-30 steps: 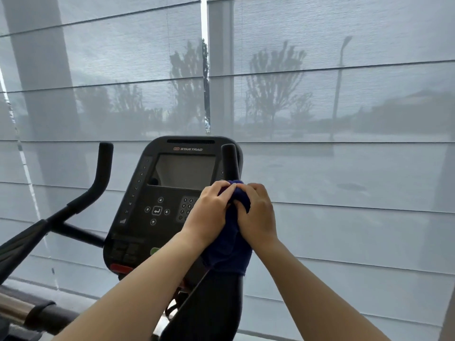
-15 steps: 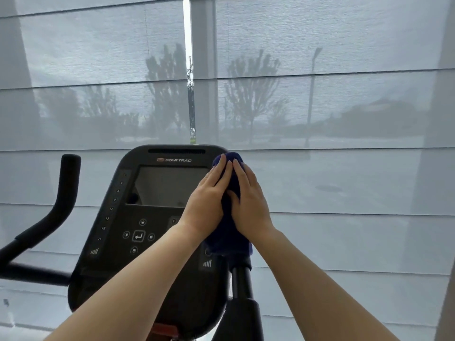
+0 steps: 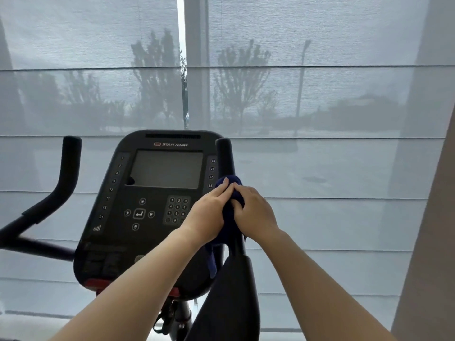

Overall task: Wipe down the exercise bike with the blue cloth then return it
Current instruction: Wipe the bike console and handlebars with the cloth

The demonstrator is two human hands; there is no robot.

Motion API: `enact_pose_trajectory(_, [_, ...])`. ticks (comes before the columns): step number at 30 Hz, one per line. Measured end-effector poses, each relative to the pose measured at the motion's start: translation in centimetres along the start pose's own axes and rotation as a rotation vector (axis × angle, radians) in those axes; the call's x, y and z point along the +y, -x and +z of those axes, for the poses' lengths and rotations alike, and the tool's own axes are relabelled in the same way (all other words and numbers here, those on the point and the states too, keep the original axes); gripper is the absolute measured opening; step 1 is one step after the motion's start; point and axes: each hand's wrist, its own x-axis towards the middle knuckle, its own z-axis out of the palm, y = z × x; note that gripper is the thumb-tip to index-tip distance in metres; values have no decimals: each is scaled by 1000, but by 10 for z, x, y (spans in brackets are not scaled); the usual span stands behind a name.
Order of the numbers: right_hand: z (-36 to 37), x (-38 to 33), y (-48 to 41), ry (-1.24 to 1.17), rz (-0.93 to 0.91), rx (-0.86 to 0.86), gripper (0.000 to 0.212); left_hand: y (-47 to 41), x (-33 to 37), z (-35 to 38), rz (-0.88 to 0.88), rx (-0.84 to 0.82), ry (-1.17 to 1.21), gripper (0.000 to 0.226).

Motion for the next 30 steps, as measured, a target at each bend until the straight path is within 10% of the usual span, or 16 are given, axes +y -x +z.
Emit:
enact_pose_trajectory(7, [-20, -13, 21, 144, 51, -77, 28, 11, 15, -15, 10, -125, -37, 55])
enact_pose_trajectory(30, [-17, -23, -10, -1, -155, 290, 35, -14, 1, -30, 156, 230, -46, 52])
